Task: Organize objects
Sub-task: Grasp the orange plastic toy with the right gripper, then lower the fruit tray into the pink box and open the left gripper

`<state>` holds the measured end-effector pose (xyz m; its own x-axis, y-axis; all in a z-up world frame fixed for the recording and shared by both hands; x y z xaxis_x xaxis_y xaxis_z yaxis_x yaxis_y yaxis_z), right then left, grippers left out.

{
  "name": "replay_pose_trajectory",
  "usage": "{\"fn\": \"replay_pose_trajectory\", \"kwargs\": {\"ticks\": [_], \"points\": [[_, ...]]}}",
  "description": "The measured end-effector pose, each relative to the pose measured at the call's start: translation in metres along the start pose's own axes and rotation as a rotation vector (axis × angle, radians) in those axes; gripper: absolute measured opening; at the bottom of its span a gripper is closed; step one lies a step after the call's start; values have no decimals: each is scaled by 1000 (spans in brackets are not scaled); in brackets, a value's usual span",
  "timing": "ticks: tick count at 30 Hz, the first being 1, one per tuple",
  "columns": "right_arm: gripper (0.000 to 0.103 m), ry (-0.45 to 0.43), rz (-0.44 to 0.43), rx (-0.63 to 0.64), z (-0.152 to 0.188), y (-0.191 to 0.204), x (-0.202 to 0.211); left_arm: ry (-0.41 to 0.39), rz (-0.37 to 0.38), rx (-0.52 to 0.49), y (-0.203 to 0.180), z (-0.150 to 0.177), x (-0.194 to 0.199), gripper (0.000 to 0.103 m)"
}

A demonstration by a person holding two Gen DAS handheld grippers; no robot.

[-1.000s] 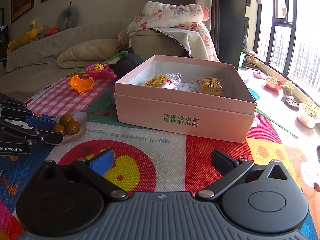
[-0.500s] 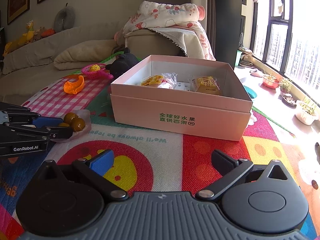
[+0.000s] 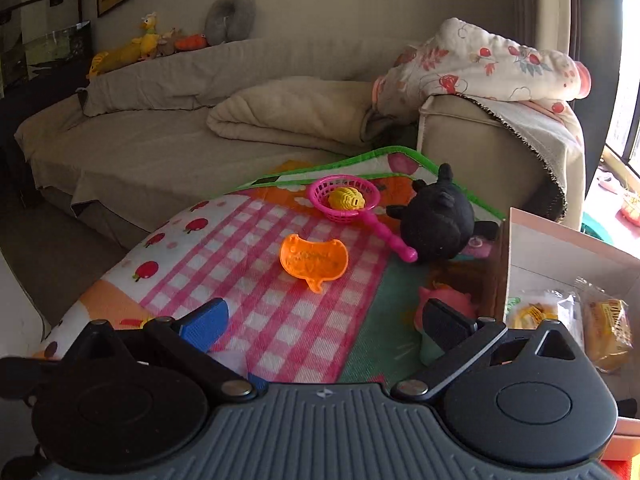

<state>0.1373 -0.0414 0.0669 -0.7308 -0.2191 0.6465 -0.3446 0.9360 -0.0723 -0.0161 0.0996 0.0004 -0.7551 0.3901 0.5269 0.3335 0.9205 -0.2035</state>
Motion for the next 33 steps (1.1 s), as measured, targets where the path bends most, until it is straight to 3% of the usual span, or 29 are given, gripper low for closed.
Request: {"fn": "replay_pose_trajectory", "kwargs": {"ticks": [6,8,9,10,18,21,24,28,33], "points": [[103,77,86,-2,-22,16,-79,1,7,13,1,2,1,30],[83,106,102,29,-22,19,-90,1,7,15,2,2,1,30],[59,115,102,46,-20,20,-90,2,5,12,1,3,1,30],[57,111,105,50,-20,19,-86,2,2,8,0,3,1,30],[57,-9,50,79,17,-10,27,3,-23,-18,-5,2,0,30],[57,-56,81,119,51,-27,75,3,-33,-33,-7,2,0,30],[57,-47,138,114,86,-48,106,3,-44,-68,-17,2,-1,29],[57,-46,264,95,124,-78,134,35,14,-129,-44,5,-4,29],[57,-47,287,10,152,-109,164,82,110,-205,-81,6,-5,29]]}}
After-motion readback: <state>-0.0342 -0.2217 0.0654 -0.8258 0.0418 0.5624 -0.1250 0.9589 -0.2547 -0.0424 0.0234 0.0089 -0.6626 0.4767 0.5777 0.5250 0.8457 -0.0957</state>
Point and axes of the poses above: each gripper's, at about its wrist camera, not at the fingertips, and x roughly against the way its jaws point, y to its left, z to its underside, the point moved 2 cm from there along -x, roughly the way its jaws point, and after that the axes turned 11 degrees about z, right-handed, at the moved point
